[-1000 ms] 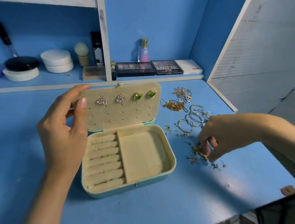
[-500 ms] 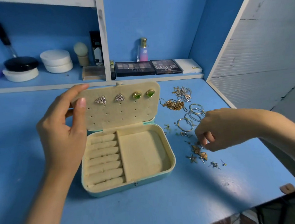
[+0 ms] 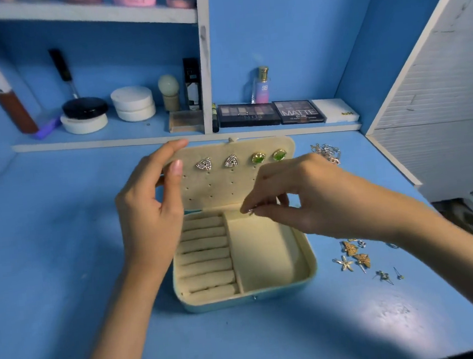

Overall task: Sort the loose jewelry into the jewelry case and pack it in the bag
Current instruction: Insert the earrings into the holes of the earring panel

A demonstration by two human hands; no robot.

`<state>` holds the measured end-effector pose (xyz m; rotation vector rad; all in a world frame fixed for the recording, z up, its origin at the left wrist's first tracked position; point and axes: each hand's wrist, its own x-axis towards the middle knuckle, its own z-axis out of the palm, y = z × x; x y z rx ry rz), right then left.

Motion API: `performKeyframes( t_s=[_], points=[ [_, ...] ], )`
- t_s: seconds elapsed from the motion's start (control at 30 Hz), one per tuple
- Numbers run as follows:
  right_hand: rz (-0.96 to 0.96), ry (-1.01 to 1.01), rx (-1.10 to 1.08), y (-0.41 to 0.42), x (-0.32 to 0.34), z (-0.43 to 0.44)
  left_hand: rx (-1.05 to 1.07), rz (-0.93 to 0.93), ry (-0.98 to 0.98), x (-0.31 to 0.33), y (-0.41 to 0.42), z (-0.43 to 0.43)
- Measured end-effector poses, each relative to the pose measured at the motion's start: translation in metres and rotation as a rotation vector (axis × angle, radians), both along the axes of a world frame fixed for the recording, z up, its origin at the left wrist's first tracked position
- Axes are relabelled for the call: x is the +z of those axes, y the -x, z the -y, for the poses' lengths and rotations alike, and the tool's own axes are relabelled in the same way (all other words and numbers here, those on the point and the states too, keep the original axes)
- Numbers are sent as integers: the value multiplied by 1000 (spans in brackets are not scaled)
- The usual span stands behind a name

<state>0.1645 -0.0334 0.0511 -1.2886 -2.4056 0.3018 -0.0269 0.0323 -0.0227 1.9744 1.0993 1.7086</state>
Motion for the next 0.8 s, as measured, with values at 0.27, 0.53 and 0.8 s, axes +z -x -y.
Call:
performKeyframes(
  t_s=[0.27,0.53,0.8],
  points=[
    [-132,-322,-73,48,-16,-25,-51,-12,34,0,4,-2],
    [-148,-410,-142,67,-19,-34,-138,56,79,1,5,-1],
    [-223,-365,-248,76,-17,-33,-158,92,30,1,5,-2]
  ],
)
